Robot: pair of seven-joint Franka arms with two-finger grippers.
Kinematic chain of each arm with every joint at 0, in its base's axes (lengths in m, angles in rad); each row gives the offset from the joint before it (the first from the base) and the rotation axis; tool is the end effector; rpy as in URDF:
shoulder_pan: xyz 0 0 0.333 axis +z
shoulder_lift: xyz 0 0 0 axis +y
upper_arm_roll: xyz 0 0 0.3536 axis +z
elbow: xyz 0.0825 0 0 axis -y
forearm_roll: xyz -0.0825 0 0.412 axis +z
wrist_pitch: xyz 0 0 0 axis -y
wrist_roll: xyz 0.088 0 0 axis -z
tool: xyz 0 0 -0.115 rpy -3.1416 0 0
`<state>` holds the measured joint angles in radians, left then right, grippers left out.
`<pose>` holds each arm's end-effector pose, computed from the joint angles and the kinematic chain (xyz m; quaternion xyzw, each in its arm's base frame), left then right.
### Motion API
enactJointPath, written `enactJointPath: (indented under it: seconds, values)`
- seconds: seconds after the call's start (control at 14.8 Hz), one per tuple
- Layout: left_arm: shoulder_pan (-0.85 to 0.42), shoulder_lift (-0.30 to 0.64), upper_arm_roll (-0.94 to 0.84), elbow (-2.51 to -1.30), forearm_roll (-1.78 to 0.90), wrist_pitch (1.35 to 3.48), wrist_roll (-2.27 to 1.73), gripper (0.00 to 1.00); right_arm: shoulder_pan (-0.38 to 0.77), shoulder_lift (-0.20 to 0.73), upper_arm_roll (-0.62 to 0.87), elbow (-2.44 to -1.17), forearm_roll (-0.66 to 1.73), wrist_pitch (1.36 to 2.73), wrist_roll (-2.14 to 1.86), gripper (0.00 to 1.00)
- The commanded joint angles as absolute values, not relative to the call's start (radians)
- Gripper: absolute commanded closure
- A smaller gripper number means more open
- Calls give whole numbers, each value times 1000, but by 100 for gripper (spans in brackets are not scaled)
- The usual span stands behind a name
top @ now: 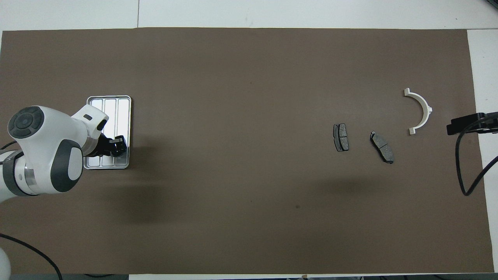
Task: Place bearing gear from tray to pile
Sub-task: 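Lower the left gripper and grasp the black bearing on the tray, then carry the bearing to the table center and open the left gripper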
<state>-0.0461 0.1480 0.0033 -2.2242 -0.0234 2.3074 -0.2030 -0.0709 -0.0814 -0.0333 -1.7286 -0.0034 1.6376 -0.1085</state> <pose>0.5595 -0.0246 0.3116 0.9956 0.0881 -0.0331 0.0041 0.5543 -0.0591 0.6271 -1.0000 -0.0023 0.0048 0.0002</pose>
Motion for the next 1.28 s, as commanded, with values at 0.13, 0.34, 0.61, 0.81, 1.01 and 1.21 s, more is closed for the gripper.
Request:
enactJointPath:
  seconds: [0.13,0.34,0.61,0.81,1.01,1.21]
  values:
    - [-48,153,8,-2230,-8,2329,-184,54,-89,-101,-26,-1758,6,1673,-144,0]
    - [-43,153,8,-2232,-8,2329,-184,59,-87,-101,-26,-1759,6,1678,-143,0]
    - [-44,153,8,-2226,-8,2322,-186,75,-86,-103,-26,-1761,6,1677,-141,0]
    - [-57,170,8,-2128,-9,2249,-195,75,-86,-103,-26,-1761,6,1678,-141,0]
    - [-96,205,6,-1969,-11,2102,-266,75,-84,-98,-26,-1758,6,1695,-140,0]
    - [-213,219,6,-1914,-12,2059,-462,75,-77,-89,-26,-1753,3,1717,-106,0]
